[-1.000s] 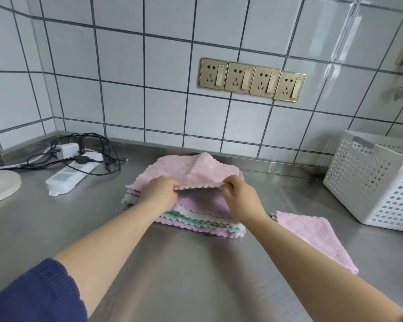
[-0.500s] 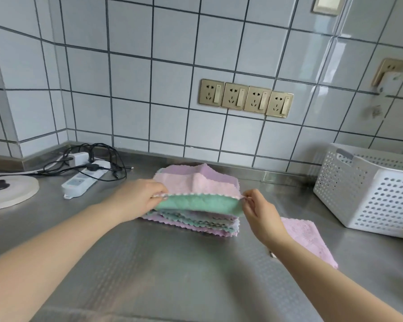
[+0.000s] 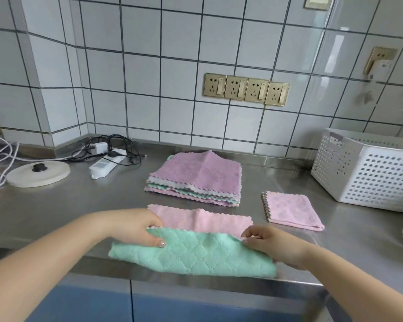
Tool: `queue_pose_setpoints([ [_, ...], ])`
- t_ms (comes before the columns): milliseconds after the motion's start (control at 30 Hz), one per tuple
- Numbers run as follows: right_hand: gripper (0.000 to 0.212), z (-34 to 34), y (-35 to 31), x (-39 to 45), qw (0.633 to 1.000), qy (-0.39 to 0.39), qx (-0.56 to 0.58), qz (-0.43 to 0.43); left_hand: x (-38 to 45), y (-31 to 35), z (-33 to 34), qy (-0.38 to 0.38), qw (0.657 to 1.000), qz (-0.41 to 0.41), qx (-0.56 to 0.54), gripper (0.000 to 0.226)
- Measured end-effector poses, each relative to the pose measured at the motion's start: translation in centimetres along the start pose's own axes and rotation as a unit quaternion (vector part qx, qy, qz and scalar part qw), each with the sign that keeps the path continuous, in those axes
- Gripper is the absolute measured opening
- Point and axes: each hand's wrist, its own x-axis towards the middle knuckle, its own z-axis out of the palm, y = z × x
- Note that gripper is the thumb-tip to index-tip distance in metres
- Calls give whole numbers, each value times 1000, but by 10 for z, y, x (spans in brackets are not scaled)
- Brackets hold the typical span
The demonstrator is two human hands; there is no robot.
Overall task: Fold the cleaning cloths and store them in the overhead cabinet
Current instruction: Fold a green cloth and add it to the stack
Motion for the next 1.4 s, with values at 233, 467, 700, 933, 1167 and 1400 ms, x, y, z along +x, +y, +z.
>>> queue_pose_setpoints([
  [233,11,-8,0,14,992,126,2,20,1,-15,-1,94,986,-59,-126,10],
  [467,13,-13,3,47,979,179,-70,68,28,-30,11,244,934,-179,-189,24],
  [700,16,-12,7,60,974,195,-28,111,43,-40,22,292,921,-196,-166,30],
  [933,8,-12,9,64,970,203,4,129,51,-36,23,322,917,-194,-132,37],
  [1167,28,-11,13,70,968,216,5,127,61,-39,23,346,910,-197,-115,38],
  [1400,42,-10,5,59,929,267,-251,58,57,-19,21,387,907,-158,44,37],
])
